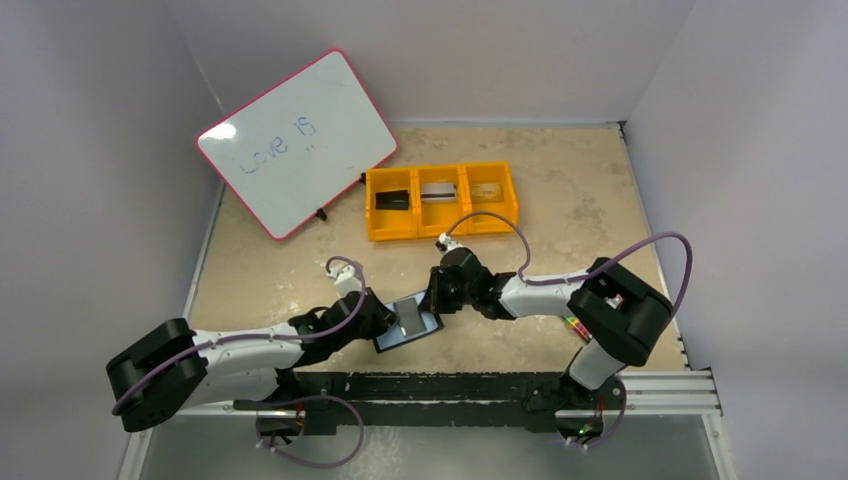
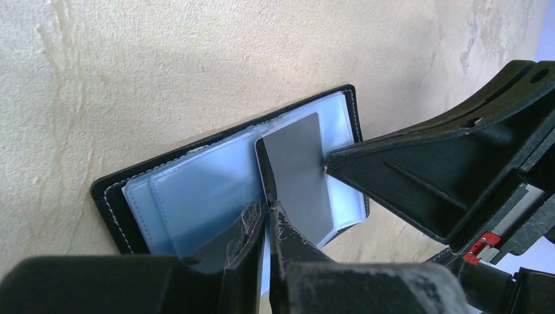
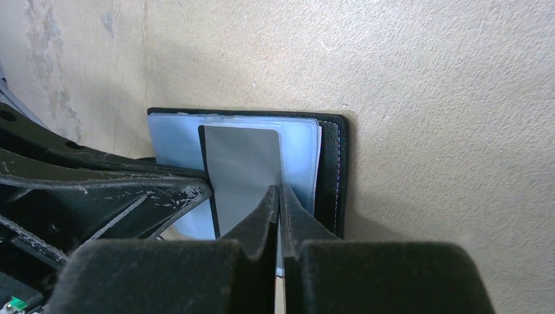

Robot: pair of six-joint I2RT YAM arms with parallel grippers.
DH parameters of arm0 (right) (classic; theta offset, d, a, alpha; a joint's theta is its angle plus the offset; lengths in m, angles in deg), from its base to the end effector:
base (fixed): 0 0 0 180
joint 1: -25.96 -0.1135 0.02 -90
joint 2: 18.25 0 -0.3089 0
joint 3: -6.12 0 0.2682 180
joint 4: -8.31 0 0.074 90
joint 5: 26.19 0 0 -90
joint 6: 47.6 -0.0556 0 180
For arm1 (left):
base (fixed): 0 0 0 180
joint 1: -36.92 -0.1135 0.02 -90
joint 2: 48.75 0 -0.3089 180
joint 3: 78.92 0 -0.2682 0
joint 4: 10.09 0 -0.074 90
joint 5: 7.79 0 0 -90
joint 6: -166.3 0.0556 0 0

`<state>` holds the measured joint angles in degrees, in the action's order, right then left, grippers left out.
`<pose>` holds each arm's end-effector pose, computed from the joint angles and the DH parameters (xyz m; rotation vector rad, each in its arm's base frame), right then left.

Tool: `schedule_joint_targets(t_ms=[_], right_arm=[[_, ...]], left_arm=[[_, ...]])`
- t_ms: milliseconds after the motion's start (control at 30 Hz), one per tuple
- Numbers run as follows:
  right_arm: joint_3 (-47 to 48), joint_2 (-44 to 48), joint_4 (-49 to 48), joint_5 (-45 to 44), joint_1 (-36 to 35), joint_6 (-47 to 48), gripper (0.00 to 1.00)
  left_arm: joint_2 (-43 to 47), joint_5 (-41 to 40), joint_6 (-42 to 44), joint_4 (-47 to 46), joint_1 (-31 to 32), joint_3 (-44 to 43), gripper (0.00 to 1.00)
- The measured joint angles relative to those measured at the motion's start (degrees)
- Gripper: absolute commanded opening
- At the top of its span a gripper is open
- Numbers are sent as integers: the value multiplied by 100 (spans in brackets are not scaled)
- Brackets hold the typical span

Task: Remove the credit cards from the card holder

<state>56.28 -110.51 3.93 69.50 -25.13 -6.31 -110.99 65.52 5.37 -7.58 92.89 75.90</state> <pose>0.2052 0.2630 0.1632 -0.1103 2.4403 0.9949 0.1186 -0.1471 0.1442 -0.4707 2.3277 -0.8426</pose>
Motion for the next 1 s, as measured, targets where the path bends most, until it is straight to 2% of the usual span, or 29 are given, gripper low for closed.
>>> schedule_joint_targets(t_ms=[233,467,1000], right_arm=[[0,-13,-17,9,2,-13,1],[4,-24,-26,26,4,-15,1],[37,-48,7,9,2,-66,1]], left_arm=[[-133,48,-96,-437,0,105,16],[-162,63,-374,-905,0,369,0],[439,-42,-452,-339,0,413,0]])
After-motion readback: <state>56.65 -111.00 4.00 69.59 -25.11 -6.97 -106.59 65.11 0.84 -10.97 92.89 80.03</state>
